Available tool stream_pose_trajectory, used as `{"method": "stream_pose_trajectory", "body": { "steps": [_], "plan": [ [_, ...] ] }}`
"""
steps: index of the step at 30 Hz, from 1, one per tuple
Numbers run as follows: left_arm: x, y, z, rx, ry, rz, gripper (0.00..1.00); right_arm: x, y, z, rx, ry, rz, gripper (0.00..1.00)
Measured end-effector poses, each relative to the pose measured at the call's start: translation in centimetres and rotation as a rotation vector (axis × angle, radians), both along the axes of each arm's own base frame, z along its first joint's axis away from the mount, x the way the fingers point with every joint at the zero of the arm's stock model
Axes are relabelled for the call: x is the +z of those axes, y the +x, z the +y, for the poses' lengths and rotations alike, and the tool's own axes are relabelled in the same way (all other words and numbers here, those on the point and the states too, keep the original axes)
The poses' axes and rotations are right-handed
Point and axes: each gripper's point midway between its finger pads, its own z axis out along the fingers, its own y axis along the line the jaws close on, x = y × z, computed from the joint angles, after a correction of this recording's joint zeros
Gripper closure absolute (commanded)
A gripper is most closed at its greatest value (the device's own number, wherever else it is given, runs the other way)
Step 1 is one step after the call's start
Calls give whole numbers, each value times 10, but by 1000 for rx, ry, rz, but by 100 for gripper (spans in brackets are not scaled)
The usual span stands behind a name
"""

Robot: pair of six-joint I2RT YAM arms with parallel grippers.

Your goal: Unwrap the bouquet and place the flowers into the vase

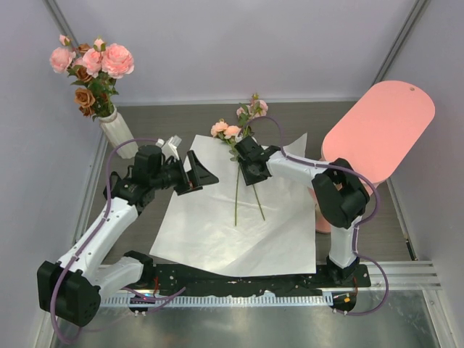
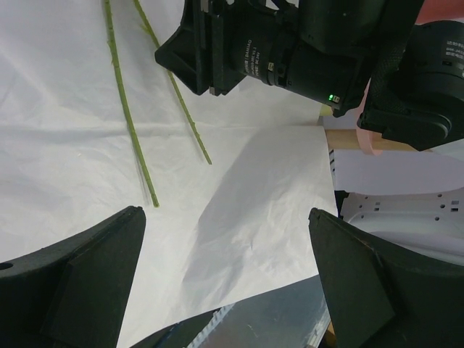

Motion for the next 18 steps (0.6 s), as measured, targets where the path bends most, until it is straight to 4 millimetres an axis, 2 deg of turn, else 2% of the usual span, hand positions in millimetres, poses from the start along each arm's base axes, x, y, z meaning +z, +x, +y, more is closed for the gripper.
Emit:
{"method": "stream_pose_trajectory", "body": {
  "steps": [7,11,15,18],
  "plan": [
    [4,-3,3,9,2,-11,1,-20,-10,1,37,-15,58,74],
    [5,-6,5,18,5,-9,1,-20,-10,4,51,-5,59,91],
    [6,-6,6,26,5,-9,1,-20,-11,5,62,-1,55,99],
    [5,-6,6,29,7,-6,1,-17,-14,4,75,-3,46,99]
  ]
}}
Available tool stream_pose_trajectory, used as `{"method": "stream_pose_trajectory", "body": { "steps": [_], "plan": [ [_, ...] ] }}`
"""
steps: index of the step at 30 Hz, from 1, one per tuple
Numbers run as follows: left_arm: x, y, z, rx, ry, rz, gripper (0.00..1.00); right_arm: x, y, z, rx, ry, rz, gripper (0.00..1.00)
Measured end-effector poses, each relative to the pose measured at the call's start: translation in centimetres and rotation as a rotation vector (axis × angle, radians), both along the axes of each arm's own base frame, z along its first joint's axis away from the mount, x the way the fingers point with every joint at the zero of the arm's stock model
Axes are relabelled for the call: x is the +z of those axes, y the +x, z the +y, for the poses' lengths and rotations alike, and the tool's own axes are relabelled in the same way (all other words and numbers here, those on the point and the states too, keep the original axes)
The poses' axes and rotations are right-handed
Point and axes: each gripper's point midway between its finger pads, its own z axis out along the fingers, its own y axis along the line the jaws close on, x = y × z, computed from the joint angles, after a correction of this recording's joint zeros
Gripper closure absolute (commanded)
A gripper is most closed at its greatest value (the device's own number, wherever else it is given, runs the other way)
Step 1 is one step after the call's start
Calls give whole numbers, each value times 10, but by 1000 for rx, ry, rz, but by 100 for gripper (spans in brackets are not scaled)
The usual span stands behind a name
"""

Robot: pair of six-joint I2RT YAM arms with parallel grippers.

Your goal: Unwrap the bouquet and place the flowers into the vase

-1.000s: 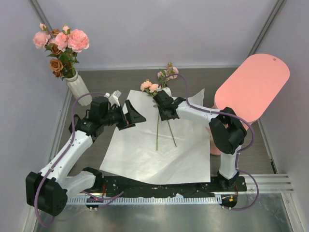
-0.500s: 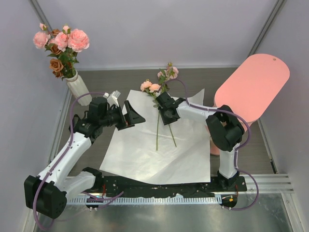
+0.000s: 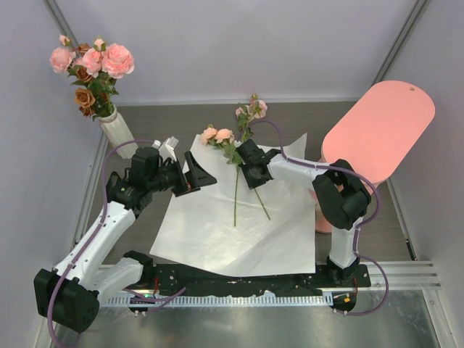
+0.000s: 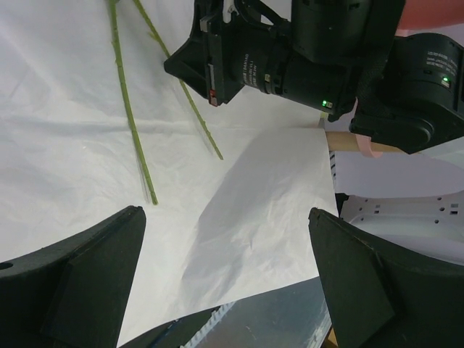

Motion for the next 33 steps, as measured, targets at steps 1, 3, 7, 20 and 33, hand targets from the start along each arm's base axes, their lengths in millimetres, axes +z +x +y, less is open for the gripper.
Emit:
{"method": "stream_pose_trajectory", "body": {
  "steps": [1,3,7,20,33],
  "plan": [
    [0,0,0,1,0,1,2,3,-1,-1,3,-1,-5,99],
    [0,0,0,3,0,4,2,16,-2,-3,5,7,-28,99],
    [0,1,0,15,-8,18,2,63,3,0,7,68,-127,99],
    [47,27,0,159,-153,-82,24,184,-41,34,189,481,-332,99],
    [82,48,-6,241,-228,-158,42,201,-123,60,445,678,-334,99]
  ]
}}
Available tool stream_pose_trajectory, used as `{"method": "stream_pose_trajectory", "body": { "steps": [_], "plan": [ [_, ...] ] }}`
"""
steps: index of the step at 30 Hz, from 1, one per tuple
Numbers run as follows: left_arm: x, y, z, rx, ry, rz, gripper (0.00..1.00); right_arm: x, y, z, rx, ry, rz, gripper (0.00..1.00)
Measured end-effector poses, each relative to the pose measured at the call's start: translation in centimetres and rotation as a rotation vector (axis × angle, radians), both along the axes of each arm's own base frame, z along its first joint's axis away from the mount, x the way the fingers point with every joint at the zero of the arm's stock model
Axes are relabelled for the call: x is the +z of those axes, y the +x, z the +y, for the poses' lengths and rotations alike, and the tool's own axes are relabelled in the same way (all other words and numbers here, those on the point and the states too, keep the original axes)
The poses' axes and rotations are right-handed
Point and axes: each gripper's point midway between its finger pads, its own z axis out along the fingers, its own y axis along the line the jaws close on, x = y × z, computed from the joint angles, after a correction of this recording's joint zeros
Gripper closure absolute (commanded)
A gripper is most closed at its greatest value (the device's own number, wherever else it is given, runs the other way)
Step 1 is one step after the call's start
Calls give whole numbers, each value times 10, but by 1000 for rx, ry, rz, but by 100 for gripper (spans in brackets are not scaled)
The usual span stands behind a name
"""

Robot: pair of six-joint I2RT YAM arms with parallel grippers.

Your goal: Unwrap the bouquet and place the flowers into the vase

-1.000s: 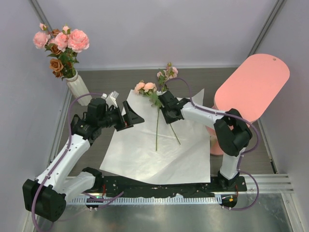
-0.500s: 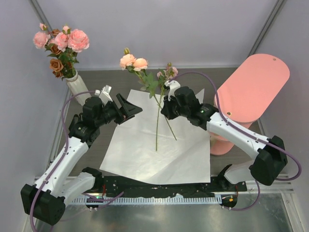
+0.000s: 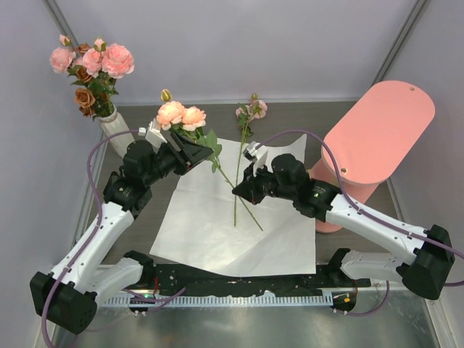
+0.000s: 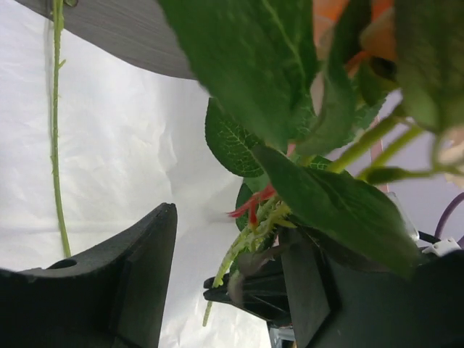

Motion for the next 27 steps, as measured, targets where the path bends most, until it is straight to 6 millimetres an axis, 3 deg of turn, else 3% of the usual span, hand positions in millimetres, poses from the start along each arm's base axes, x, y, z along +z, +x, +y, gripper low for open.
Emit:
{"method": "stream_pose_trajectory", "body": {
  "steps": [8,11,12,14,17,18,21,23,27],
  "plan": [
    [9,4,0,35,-4,-19,63,-3,-14,5,47,19,-3,99],
    [13,4,-1,40,-9,-23,77,-4,-19,7,64,19,0,99],
    [13,4,-2,39,-10,-23,88,-4,-20,8,70,20,0,99],
    [14,5,-3,41,-8,-24,99,-3,-22,8,76,22,0,98],
    [12,8,-3,47,31,-23,100,-1,-22,6,64,26,-6,73],
    [12,9,-1,52,53,-24,100,0,-20,5,56,27,-11,61],
    [21,12,12,102,148,-39,100,1,-18,3,30,22,-18,46],
    [37,15,28,164,235,-82,100,0,-14,-2,-2,9,-25,40],
    [76,19,73,335,422,-181,100,2,-9,-14,-62,2,-55,38]
  ]
}}
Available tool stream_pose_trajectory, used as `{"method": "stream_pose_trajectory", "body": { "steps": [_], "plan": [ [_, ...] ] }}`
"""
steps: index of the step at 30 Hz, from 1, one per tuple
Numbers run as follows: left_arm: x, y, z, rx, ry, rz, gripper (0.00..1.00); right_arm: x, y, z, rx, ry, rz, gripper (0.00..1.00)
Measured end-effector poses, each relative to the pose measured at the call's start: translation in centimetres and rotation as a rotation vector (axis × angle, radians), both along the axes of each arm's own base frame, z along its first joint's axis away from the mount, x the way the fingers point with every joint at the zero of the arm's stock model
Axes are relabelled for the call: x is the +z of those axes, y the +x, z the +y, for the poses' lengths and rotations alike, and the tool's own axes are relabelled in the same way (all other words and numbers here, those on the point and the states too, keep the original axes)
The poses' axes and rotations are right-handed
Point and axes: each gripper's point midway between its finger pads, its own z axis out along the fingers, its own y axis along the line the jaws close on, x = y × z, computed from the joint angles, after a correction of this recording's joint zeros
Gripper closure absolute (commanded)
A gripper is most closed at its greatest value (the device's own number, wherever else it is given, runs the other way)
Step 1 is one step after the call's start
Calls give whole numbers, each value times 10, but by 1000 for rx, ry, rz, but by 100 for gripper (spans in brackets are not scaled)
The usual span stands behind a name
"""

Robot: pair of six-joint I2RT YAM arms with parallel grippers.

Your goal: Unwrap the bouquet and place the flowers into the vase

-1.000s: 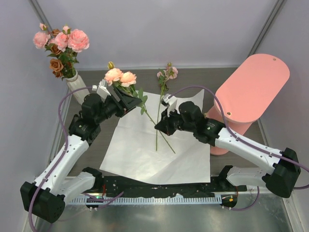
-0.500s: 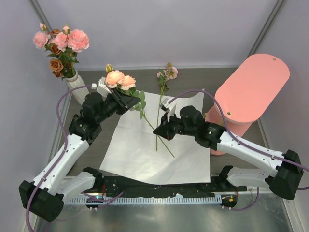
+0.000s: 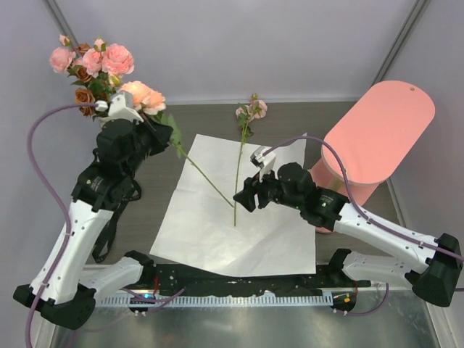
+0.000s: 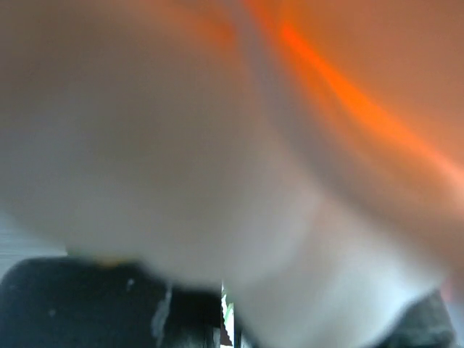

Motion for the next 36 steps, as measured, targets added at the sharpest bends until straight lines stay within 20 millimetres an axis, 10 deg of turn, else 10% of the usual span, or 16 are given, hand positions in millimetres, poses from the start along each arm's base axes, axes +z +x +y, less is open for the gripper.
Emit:
{"method": "stream_pose_trajectory", "body": {
  "steps": [9,21,36],
  "plan": [
    [59,4,120,528,363,-95,100,0,4,-9,-46,-5,-19,38],
    [163,-25,220,1112,424,-400,100,-2,6,-12,-63,-19,-21,38],
    [174,27,248,1225,533,-447,100,-7,12,-17,-99,-46,-31,38]
  ]
}}
